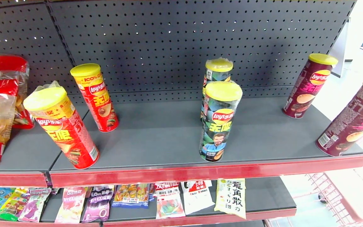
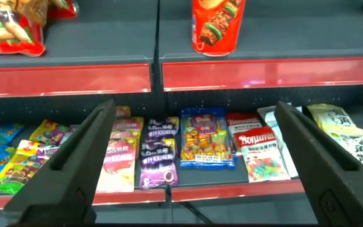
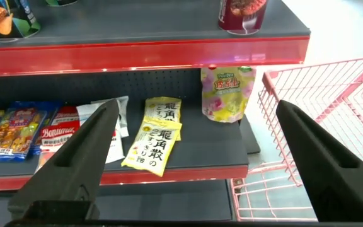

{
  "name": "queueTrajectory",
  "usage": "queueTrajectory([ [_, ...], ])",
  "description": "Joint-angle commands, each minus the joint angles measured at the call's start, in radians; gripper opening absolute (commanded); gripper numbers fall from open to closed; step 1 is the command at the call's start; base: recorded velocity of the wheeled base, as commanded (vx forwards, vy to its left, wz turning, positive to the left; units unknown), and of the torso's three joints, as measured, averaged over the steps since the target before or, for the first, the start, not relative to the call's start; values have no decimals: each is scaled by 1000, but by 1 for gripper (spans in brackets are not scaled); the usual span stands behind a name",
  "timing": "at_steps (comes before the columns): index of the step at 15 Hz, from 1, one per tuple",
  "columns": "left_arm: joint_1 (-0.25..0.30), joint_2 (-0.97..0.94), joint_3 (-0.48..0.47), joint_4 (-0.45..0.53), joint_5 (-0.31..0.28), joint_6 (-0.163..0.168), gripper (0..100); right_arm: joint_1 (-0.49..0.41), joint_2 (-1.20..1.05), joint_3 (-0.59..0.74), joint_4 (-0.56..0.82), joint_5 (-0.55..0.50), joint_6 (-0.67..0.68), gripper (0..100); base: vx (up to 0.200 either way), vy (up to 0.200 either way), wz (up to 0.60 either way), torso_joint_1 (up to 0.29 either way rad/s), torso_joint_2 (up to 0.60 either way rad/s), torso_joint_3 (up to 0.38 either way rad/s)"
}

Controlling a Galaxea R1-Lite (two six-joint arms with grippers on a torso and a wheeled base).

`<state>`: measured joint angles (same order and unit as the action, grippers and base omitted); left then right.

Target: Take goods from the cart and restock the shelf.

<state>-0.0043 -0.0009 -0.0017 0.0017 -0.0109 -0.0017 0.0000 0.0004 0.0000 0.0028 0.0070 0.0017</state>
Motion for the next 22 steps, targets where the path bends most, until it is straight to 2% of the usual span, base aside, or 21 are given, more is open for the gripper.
queueTrajectory([
  [1,0,1,0,0,0,-1,100,0,0,0,0,1,0,100,0,0,0,0,0,0],
  [20,0,1,0,-2,-1,2,100,0,0,0,-1,2,3,100,0,0,0,0,0,0],
  [22,0,1,0,-2,-1,3,100,0,0,0,-1,2,3,100,0,-200,0,-5,5,2],
])
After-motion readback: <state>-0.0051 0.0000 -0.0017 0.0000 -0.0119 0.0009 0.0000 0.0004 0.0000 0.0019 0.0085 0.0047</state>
